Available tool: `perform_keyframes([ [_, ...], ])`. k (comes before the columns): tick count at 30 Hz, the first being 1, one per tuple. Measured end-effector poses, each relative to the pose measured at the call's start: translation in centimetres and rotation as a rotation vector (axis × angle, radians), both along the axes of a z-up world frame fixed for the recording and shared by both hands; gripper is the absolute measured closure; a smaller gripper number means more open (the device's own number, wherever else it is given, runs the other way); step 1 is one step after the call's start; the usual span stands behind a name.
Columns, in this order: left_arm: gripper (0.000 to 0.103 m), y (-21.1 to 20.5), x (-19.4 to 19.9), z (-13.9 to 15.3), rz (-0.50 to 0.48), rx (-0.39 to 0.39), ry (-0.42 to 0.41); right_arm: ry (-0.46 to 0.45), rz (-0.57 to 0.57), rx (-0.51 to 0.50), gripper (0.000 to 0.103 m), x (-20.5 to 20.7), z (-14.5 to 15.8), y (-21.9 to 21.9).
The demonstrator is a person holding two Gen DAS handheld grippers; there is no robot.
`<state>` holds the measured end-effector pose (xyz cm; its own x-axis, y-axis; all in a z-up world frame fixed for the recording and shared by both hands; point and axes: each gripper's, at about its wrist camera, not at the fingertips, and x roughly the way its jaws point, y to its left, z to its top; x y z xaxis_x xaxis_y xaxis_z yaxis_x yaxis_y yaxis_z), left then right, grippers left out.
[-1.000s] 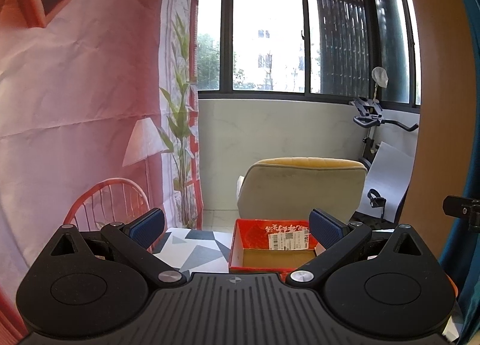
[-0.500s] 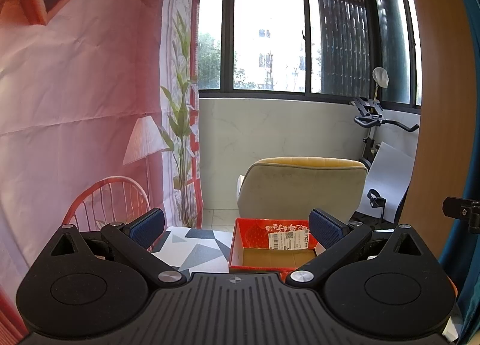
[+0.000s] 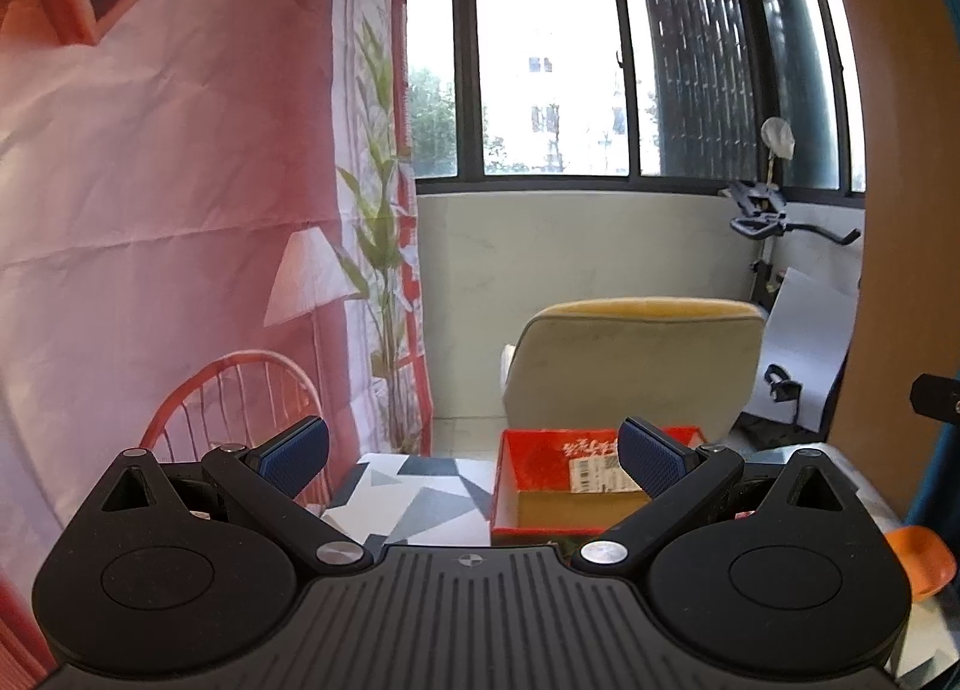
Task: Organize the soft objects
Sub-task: 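Move both grippers down toward the pile of soft items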
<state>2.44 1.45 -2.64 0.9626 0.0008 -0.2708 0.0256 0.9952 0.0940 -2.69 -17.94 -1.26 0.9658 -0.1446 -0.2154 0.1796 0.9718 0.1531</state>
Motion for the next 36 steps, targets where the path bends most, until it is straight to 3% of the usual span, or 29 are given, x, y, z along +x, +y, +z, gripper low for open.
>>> perform_keyframes([
  [2, 0.000, 0.2, 0.5, -0.8, 0.003, -0.006, 0.017, -0.029, 0.012, 0.008, 0.000, 0.3, -1.2, 0.0],
  [6, 0.000, 0.8, 2.0, -2.7, 0.021, -0.018, 0.071, -0.003, -0.005, 0.047, 0.000, 1.8, -3.9, 0.0],
  [11, 0.000, 1.7, 3.5, -5.1, 0.007, -0.020, 0.134, 0.093, -0.002, 0.076, 0.000, 4.0, -7.7, 0.2],
  [15, 0.000, 2.5, 4.3, -7.9, 0.001, -0.017, 0.198, 0.189, 0.095, 0.091, 0.000, 5.3, -10.6, 0.4],
  [21, 0.000, 4.7, 4.8, -11.5, -0.014, -0.049, 0.243, 0.206, 0.079, -0.018, 0.000, 5.3, -13.5, 1.4],
  [23, 0.000, 5.4, 4.9, -12.6, -0.019, -0.081, 0.261, 0.190, 0.065, -0.080, 0.000, 4.4, -14.5, 1.6],
  [26, 0.000, 6.3, 5.4, -14.5, -0.020, -0.142, 0.313, 0.239, 0.060, -0.125, 0.001, 4.3, -16.3, 1.4],
  [30, 0.001, 6.5, 5.7, -16.1, -0.004, -0.151, 0.361, 0.348, 0.091, -0.025, 0.008, 4.8, -19.2, 0.2],
  [34, 0.001, 6.8, 5.9, -16.7, 0.004, -0.143, 0.366, 0.449, 0.105, 0.066, 0.011, 5.9, -21.8, -0.9],
  [36, 0.001, 6.6, 5.9, -16.8, 0.001, -0.130, 0.360, 0.499, 0.107, 0.100, 0.018, 6.2, -22.9, -1.2],
])
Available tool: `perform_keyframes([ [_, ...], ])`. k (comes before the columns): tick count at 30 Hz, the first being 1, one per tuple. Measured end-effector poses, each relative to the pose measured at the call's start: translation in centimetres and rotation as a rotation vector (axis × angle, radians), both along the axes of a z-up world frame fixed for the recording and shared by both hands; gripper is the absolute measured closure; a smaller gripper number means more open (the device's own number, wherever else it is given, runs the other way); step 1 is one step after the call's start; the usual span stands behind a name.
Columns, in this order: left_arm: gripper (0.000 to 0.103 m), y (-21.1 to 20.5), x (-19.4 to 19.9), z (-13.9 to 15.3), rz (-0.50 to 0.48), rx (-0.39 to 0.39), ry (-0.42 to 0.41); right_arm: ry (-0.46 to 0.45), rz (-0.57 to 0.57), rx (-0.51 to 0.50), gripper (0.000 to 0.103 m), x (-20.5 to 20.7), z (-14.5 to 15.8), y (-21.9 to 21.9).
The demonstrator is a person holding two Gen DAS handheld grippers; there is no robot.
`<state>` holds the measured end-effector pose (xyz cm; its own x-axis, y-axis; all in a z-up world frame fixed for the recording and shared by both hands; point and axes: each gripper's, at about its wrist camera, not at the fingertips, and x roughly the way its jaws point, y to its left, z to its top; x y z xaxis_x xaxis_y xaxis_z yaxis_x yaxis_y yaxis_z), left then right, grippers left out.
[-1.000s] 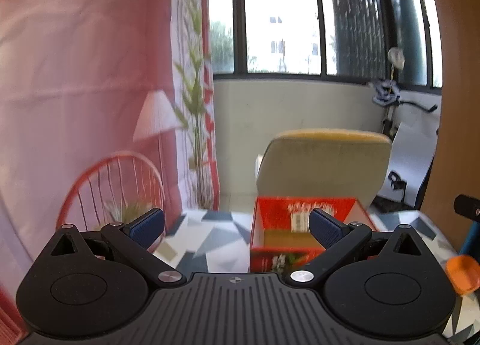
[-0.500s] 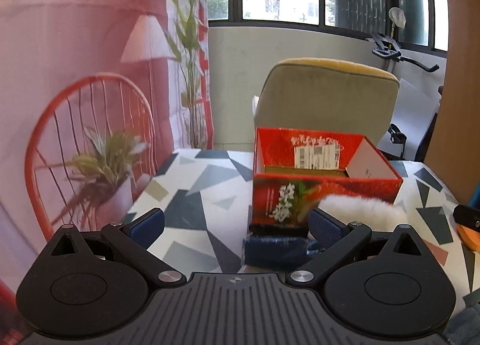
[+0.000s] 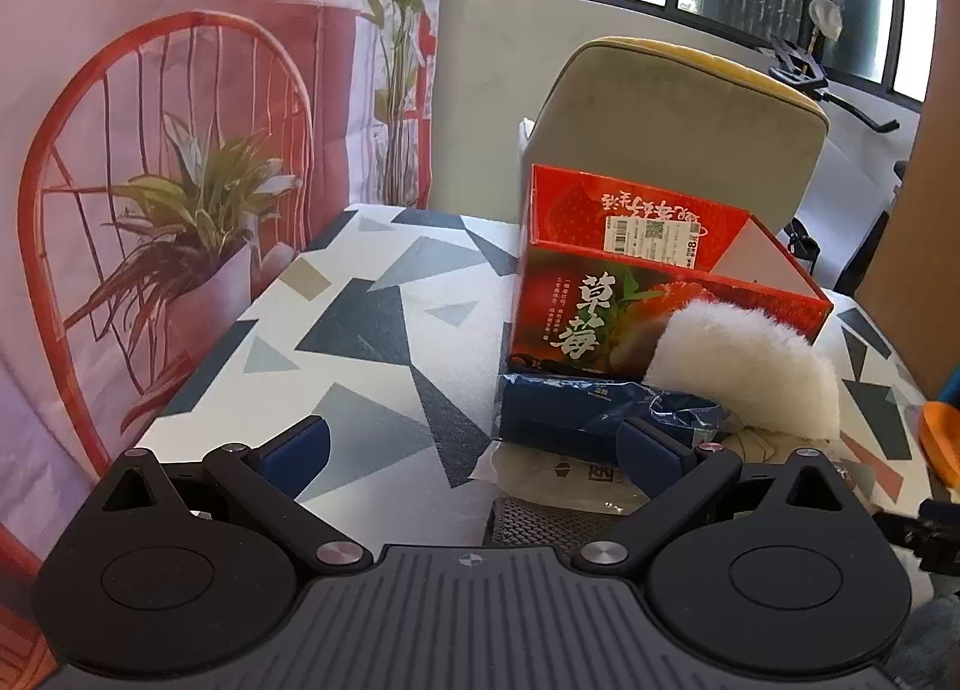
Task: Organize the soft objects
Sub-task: 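Move both grippers down toward the pile of soft items, then close the right gripper on the grey knit sock while the left gripper grasps its other end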
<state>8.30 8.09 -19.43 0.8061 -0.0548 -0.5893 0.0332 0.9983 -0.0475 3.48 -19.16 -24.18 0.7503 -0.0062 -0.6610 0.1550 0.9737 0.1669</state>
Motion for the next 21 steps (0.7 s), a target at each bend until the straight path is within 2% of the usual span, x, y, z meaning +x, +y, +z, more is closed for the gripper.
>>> perform_keyframes([
  [4, 0.001, -0.7, 0.0, -0.4, -0.019, 0.015, 0.004, 0.068, 0.023, 0.006, 0.022, 0.6, -2.1, 0.1],
  [6, 0.001, -0.8, 0.1, -0.7, -0.022, 0.016, 0.016, 0.110, 0.042, 0.015, 0.039, 1.1, -3.2, 0.1],
  [7, 0.001, -0.8, 0.2, -0.8, -0.022, 0.018, 0.020, 0.132, 0.050, 0.017, 0.042, 1.5, -3.7, 0.1],
  [14, 0.002, -0.1, 0.6, -1.7, 0.012, 0.014, 0.039, 0.120, 0.100, -0.010, 0.044, 2.2, -5.4, 0.5],
  [15, 0.003, -0.1, 0.8, -2.0, 0.022, 0.019, 0.044, 0.122, 0.112, -0.023, 0.044, 2.4, -5.5, 0.8],
  [16, 0.009, 0.1, 1.1, -2.3, 0.030, 0.020, 0.051, 0.123, 0.127, -0.036, 0.044, 2.4, -5.5, 1.2],
  [17, 0.016, 0.3, 1.3, -2.7, 0.034, 0.017, 0.063, 0.122, 0.142, -0.050, 0.048, 2.4, -5.5, 1.5],
  [21, 0.029, 1.0, 2.6, -4.3, 0.035, -0.028, 0.145, 0.141, 0.158, -0.058, 0.061, 2.7, -5.7, 1.9],
])
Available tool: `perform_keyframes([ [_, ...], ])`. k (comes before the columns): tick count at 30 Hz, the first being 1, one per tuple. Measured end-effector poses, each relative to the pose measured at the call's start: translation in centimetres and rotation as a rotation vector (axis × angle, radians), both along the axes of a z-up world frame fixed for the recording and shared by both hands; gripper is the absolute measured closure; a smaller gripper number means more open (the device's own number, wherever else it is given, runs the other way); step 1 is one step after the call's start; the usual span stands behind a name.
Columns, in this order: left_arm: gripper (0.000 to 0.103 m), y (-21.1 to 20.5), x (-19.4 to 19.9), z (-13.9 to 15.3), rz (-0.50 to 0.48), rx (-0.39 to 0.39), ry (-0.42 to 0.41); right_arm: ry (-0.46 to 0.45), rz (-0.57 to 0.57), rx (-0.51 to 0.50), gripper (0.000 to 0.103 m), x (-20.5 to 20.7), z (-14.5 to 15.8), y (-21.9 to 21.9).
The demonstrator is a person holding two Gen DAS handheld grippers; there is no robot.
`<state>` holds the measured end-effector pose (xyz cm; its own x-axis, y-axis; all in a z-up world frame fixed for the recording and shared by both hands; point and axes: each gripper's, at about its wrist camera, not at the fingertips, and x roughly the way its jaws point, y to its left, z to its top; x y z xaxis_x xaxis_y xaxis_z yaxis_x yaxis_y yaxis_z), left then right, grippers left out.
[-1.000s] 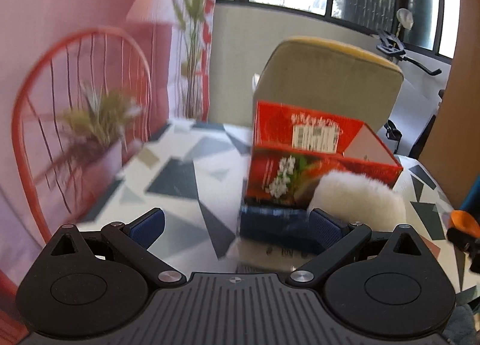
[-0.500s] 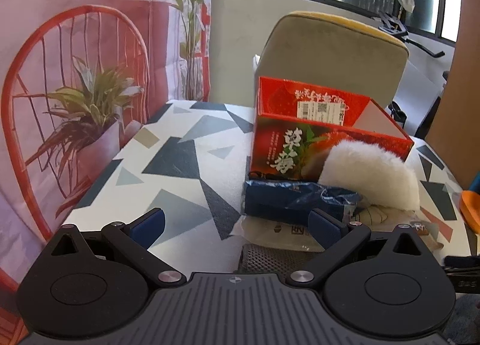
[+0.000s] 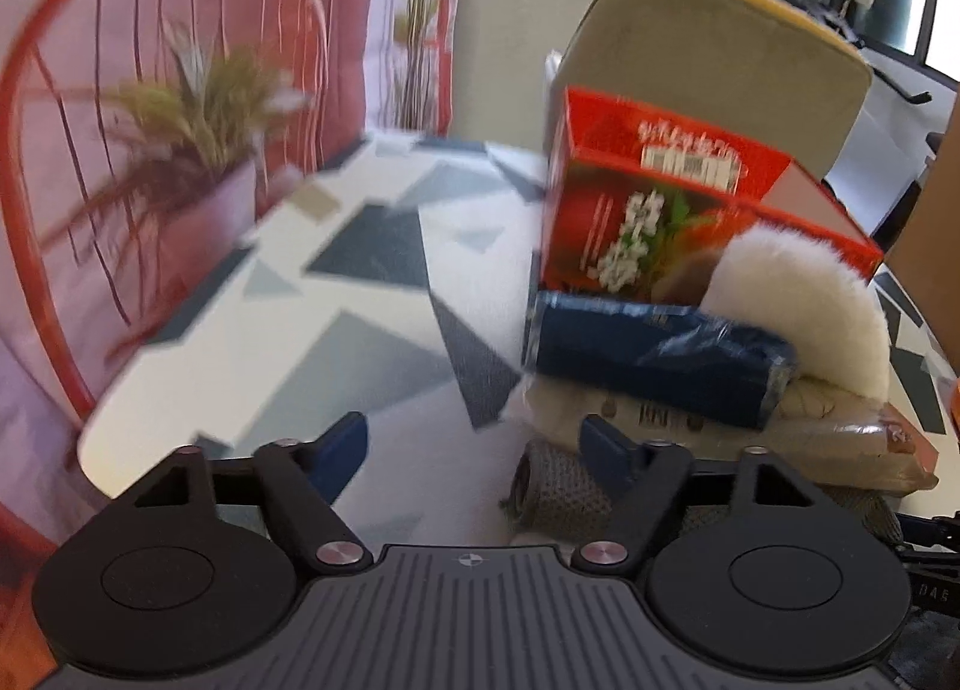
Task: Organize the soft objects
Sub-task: 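Close the right gripper on the grey knit sock while the left gripper grasps its other end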
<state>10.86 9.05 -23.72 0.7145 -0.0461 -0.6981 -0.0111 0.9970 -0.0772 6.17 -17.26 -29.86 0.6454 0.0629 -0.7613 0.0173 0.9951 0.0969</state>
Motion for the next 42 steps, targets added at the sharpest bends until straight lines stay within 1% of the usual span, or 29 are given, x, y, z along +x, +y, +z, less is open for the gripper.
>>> perform_keyframes([
  [1, 0.031, 0.1, 0.2, -0.4, -0.002, -0.010, 0.015, 0.005, -0.003, 0.014, 0.062, 0.0, -0.1, -0.2],
  [4, 0.031, 0.4, 0.8, -1.2, -0.012, -0.042, 0.032, 0.016, -0.014, 0.048, 0.063, 0.3, -0.3, -0.7],
  [9, 0.032, 0.6, 1.6, -2.4, -0.066, -0.172, 0.092, 0.016, -0.012, 0.042, 0.063, 0.3, -0.5, -0.4],
  [11, 0.032, 0.2, 1.7, -2.9, -0.097, -0.190, 0.114, 0.016, -0.015, 0.049, 0.063, 0.3, -0.5, -0.5],
  [13, 0.032, -0.4, 1.7, -3.3, -0.099, -0.150, 0.121, 0.017, -0.018, 0.059, 0.063, 0.4, -0.5, -0.5],
  [14, 0.033, -0.7, 1.8, -3.5, -0.092, -0.121, 0.118, 0.018, -0.019, 0.062, 0.063, 0.4, -0.5, -0.6],
  [15, 0.036, -0.8, 1.9, -3.7, -0.098, -0.109, 0.117, 0.019, -0.019, 0.065, 0.063, 0.4, -0.5, -0.6],
  [16, 0.043, -0.9, 2.1, -3.9, -0.111, -0.118, 0.121, 0.020, -0.020, 0.068, 0.063, 0.4, -0.6, -0.7],
  [17, 0.045, -1.0, 2.2, -4.1, -0.126, -0.139, 0.127, 0.021, -0.022, 0.073, 0.063, 0.4, -0.6, -0.8],
  [19, 0.046, -1.0, 2.3, -4.3, -0.135, -0.155, 0.132, 0.021, -0.027, 0.086, 0.063, 0.4, -0.7, -1.0],
  [22, 0.046, -1.0, 2.3, -4.4, -0.109, -0.139, 0.120, 0.023, -0.042, 0.123, 0.062, 0.4, -0.8, -1.5],
  [24, 0.046, -0.7, 2.5, -4.8, -0.090, -0.143, 0.133, 0.035, -0.059, 0.169, 0.054, 0.4, -1.0, -2.1],
  [26, 0.046, -0.8, 2.9, -5.3, -0.085, -0.139, 0.157, 0.033, -0.074, 0.209, 0.055, 0.4, -1.1, -2.7],
  [28, 0.047, -1.3, 3.2, -5.7, -0.095, -0.105, 0.178, 0.031, -0.083, 0.228, 0.055, 0.3, -1.1, -3.1],
  [31, 0.049, -2.1, 3.1, -5.7, -0.115, -0.052, 0.165, 0.021, -0.086, 0.231, 0.054, 0.1, -1.0, -3.2],
  [33, 0.049, -2.3, 3.2, -5.8, -0.121, -0.038, 0.164, 0.002, -0.084, 0.237, 0.054, -0.1, -0.8, -3.3],
  [38, 0.049, -1.7, 3.2, -5.9, -0.114, -0.061, 0.171, -0.035, -0.099, 0.281, 0.052, -0.6, -0.4, -3.8],
  [42, 0.050, -1.8, 3.2, -6.0, -0.115, -0.054, 0.166, -0.026, -0.131, 0.345, 0.052, -0.5, -0.8, -4.8],
])
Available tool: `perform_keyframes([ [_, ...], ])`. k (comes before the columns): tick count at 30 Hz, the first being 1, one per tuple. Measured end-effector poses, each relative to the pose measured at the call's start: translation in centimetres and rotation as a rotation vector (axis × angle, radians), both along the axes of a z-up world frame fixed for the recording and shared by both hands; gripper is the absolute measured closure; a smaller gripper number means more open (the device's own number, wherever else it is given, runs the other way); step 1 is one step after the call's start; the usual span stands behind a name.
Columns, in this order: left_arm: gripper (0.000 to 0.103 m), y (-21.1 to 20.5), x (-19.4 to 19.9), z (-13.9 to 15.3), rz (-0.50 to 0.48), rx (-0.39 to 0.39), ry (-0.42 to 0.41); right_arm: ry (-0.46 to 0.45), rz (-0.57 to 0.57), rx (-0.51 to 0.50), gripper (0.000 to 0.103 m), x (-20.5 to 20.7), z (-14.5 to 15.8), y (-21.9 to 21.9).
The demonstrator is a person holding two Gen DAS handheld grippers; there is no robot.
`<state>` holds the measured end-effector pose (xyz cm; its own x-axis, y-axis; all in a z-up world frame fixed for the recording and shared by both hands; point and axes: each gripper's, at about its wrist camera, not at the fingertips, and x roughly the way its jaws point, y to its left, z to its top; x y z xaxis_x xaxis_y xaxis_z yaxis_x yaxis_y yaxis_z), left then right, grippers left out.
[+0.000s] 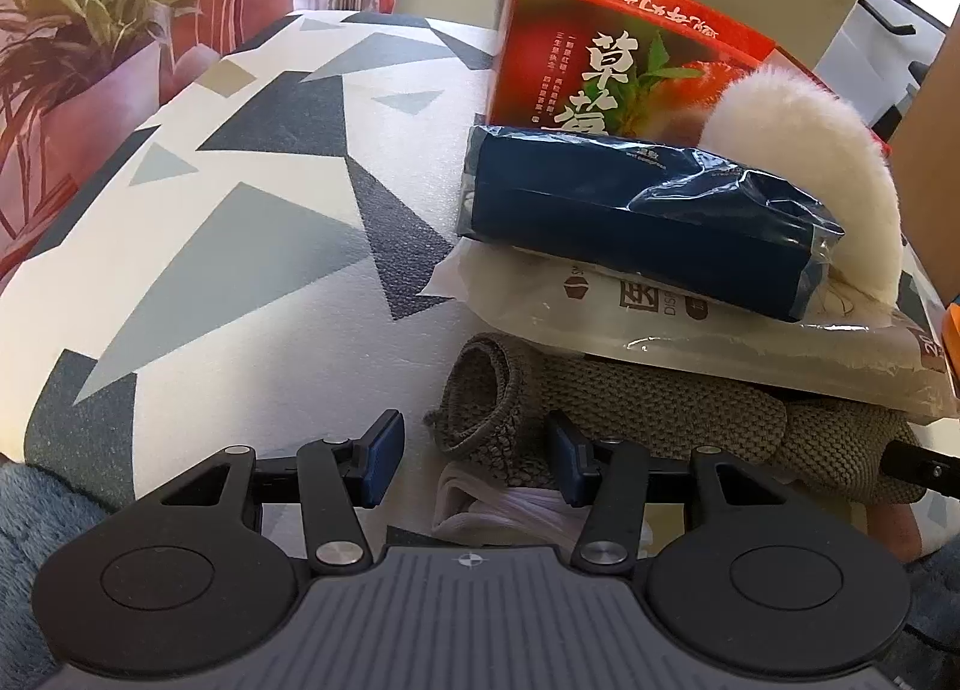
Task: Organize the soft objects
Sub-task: 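Close the right gripper on the grey knit sock while the left gripper grasps its other end, then lift the grey knit sock with both grippers and carry it over the red box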
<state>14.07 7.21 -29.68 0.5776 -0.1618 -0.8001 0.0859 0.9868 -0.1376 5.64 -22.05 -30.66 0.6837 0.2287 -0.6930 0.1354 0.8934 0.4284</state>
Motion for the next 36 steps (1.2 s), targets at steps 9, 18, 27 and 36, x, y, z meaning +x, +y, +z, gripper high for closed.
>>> perform_keyframes([
  [9, 0.083, -0.6, -0.7, 0.5, -0.038, 0.003, -0.044, 0.038, 0.011, 0.017, 0.073, 0.7, -1.0, 0.2],
  [18, 0.091, 0.5, -2.4, 2.8, -0.008, -0.010, -0.109, -0.034, 0.115, -0.004, 0.087, -0.5, 1.7, 1.9],
  [27, 0.091, 1.5, -4.8, 7.3, 0.015, -0.042, -0.260, -0.154, 0.201, -0.061, 0.087, -1.9, 5.8, 3.3],
  [36, 0.091, 0.1, -4.9, 7.9, -0.045, -0.044, -0.275, -0.057, 0.184, -0.027, 0.087, -1.3, 5.2, 2.4],
])
